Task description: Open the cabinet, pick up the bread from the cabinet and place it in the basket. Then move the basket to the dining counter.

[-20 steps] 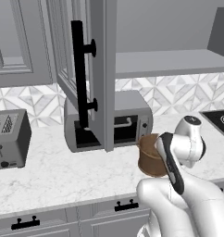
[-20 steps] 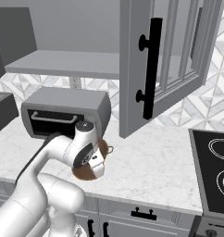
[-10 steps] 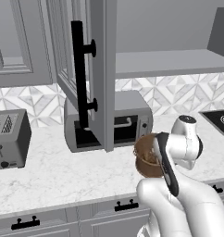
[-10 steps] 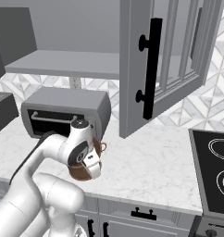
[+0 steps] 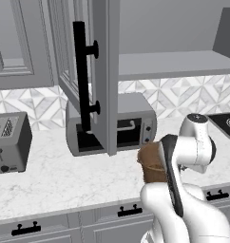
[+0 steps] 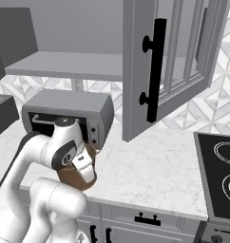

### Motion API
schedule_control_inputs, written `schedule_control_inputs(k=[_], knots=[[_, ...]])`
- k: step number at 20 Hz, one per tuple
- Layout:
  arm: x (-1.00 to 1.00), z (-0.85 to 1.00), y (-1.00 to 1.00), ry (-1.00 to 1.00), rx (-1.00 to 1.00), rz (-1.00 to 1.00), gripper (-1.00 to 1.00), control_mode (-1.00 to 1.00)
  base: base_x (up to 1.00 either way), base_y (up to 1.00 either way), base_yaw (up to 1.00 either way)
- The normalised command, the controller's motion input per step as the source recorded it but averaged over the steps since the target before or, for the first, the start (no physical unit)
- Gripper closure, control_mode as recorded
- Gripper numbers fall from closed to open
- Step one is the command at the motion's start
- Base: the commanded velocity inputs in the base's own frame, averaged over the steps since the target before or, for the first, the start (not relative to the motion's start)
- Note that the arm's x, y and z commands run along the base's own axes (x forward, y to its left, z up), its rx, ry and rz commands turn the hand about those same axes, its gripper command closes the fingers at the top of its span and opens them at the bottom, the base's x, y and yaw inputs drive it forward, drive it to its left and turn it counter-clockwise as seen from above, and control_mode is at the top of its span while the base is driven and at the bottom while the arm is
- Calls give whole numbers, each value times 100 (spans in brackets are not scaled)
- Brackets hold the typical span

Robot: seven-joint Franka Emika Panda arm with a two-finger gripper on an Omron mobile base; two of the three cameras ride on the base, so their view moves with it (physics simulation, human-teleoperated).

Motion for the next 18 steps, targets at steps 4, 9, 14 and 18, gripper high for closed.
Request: schedule_control_inputs(k=[4, 9, 14, 18], knots=[[-57, 95, 6, -22, 1, 0, 100, -100, 0, 0, 0], [-49, 100, 0, -24, 2, 0, 100, -100, 0, 0, 0], [-77, 96, 0, -6, 7, 0, 100, -100, 0, 0, 0], [-75, 96, 8, 0, 2, 0, 100, -100, 0, 0, 0]])
